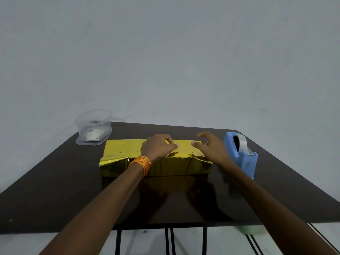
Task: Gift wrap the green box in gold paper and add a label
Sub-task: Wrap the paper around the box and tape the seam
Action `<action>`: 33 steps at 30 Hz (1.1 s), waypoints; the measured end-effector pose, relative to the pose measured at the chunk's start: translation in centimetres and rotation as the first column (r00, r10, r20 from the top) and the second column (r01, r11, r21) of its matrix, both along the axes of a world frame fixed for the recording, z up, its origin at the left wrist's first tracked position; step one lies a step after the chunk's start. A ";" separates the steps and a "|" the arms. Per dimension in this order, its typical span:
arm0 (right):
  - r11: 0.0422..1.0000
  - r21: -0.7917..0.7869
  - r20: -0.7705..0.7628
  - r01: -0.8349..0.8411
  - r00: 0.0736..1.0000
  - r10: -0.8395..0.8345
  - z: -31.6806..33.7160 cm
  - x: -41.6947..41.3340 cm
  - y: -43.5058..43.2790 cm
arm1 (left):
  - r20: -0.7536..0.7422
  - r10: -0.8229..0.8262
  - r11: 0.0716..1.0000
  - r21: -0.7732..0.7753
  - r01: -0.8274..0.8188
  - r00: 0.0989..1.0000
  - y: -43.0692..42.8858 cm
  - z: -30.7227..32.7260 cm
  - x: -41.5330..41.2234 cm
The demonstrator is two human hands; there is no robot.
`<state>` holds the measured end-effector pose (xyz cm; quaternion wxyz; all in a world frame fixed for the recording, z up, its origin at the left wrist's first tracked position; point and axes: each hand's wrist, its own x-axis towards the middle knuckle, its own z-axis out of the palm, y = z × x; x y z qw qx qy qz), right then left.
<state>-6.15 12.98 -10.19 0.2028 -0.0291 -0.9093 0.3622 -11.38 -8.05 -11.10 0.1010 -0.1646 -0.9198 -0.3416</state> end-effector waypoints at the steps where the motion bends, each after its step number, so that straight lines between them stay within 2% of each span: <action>1: 1.000 0.015 -0.013 -0.006 1.000 0.006 0.1 0.2 -0.7 | 0.005 0.003 1.000 -0.005 -0.003 1.000 0.1 0.0 0.0; 4: 0.997 0.054 0.018 -0.054 0.998 0.053 -0.5 -0.1 -2.2 | 0.018 0.014 1.000 -0.016 -0.013 1.000 0.1 0.1 -0.1; 9: 0.999 -0.012 0.065 -0.042 0.997 0.042 -1.7 0.0 -2.1 | 0.040 0.017 1.000 -0.006 -0.017 0.999 -0.1 0.1 -0.1; 15: 0.997 -0.014 -0.009 0.076 0.997 -0.076 -0.5 1.8 -0.1 | 0.016 -0.009 1.000 0.005 0.009 1.000 -0.3 0.3 0.3; 20: 0.986 0.008 -0.134 0.169 0.977 -0.166 1.4 4.4 3.5 | -0.013 -0.048 0.998 -0.030 0.048 0.999 -0.4 0.7 0.4; 23: 0.956 0.008 -0.162 0.292 0.944 -0.287 2.6 5.6 6.5 | -0.080 -0.052 0.995 -0.095 0.044 0.995 -0.3 1.3 0.6; 25: 0.924 -0.022 -0.160 0.382 0.911 -0.380 3.1 6.5 8.7 | -0.224 0.004 0.986 -0.160 -0.041 0.975 0.3 1.7 1.4; 27: 0.896 -0.073 -0.101 0.438 0.891 -0.444 2.9 7.1 10.7 | -0.376 0.043 0.985 -0.138 -0.101 0.926 1.8 2.0 2.5; 28: 0.894 -0.113 -0.046 0.434 0.896 -0.441 2.7 7.2 11.3 | -0.402 0.030 0.993 -0.095 -0.075 0.915 2.8 2.3 3.1; 31: 0.882 -0.276 0.144 0.382 0.924 -0.355 2.2 7.4 12.1 | -0.286 -0.100 0.988 0.082 0.128 0.953 6.9 2.9 4.8; 33: 0.853 -0.394 0.230 0.341 0.936 -0.268 2.2 7.4 12.0 | -0.201 -0.190 0.966 0.134 0.219 0.961 9.8 3.0 5.8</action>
